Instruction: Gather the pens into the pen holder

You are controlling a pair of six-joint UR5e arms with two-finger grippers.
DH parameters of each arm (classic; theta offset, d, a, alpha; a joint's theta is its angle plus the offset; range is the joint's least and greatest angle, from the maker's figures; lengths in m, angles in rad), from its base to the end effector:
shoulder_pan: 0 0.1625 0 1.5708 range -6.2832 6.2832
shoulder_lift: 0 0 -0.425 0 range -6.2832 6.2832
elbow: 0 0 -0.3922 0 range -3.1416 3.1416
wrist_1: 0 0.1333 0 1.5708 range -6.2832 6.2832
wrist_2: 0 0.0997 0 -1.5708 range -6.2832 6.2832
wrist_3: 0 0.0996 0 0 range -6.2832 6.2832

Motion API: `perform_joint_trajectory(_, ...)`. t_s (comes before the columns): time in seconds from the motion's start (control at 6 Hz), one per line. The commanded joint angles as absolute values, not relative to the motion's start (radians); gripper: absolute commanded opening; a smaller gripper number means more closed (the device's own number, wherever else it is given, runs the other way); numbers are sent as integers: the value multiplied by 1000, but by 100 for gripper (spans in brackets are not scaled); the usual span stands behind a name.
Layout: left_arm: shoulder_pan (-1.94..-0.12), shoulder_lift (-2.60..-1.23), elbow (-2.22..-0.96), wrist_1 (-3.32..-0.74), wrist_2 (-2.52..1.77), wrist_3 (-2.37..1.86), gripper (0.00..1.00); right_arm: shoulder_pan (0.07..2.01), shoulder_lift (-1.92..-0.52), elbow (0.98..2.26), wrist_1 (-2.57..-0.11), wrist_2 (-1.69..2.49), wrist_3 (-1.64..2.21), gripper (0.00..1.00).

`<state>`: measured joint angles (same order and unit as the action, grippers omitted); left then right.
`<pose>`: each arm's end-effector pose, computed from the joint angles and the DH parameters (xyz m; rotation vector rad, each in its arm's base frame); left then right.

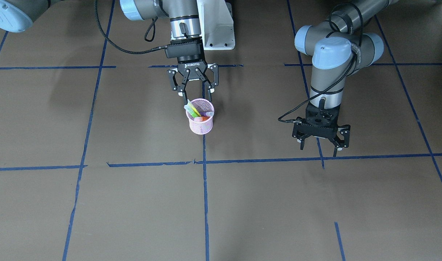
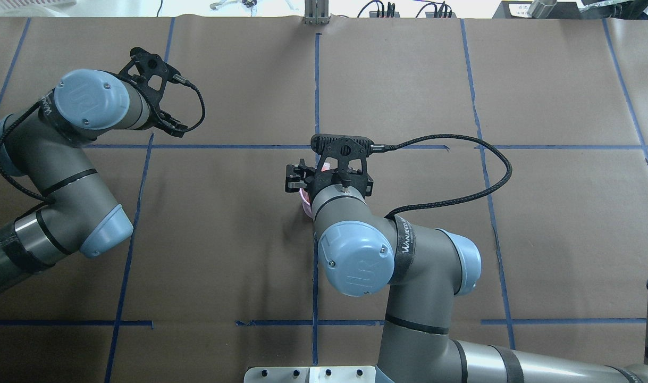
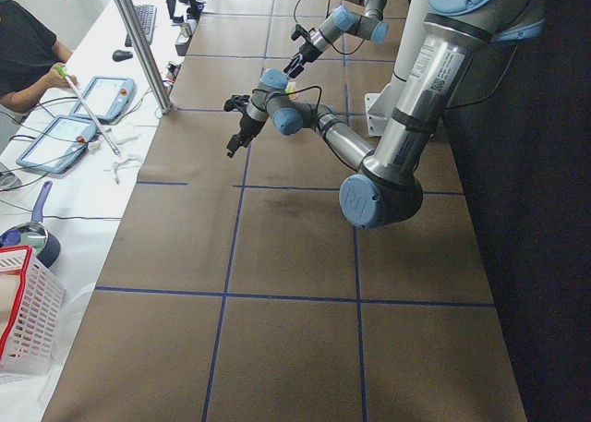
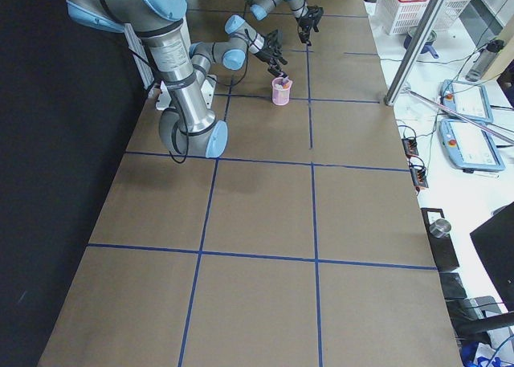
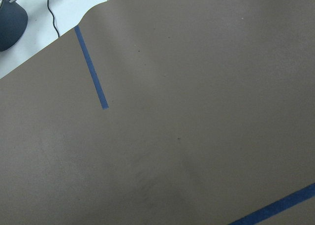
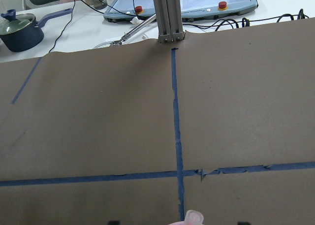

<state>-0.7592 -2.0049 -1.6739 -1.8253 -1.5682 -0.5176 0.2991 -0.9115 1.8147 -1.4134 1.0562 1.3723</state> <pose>0.3844 -0.5489 0.3464 0.6269 0.4880 0.2774 -0.5459 -0.3591 0.1458 0.7078 -0.8922 0.3621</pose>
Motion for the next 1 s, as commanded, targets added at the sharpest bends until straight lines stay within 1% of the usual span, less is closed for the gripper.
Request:
perform_joint_trajectory(0.0,-800,-1965,-1677,-1822,-1569,-397,100,364,-922,1871,-1417,1241,1371,99)
perform_joint_trajectory(0.17,-860,-1950,-1674,-1792,-1606,-285,100,453,-972,1914,-1419,1440,1371,99)
perform_joint_trajectory(0.33,-924,-1959,-1675,-1649,-1676,-281,100,542,-1036,1954,-1419,1600,1333,99)
perform_joint_trajectory(0.5,-977,-1960,-1674,-1587,-1742,-284,100,640,-1095,1966,-1420,1753,1248,99)
perform_joint_trajectory(0.67,-1026,-1948,-1672,-1585,-1835,-282,100,734,-1164,1967,-1419,1895,1159,99)
perform_joint_trajectory(0.83,-1114,-1910,-1672,-1557,-2009,-281,100,832,-1243,1967,-1417,2033,1025,99)
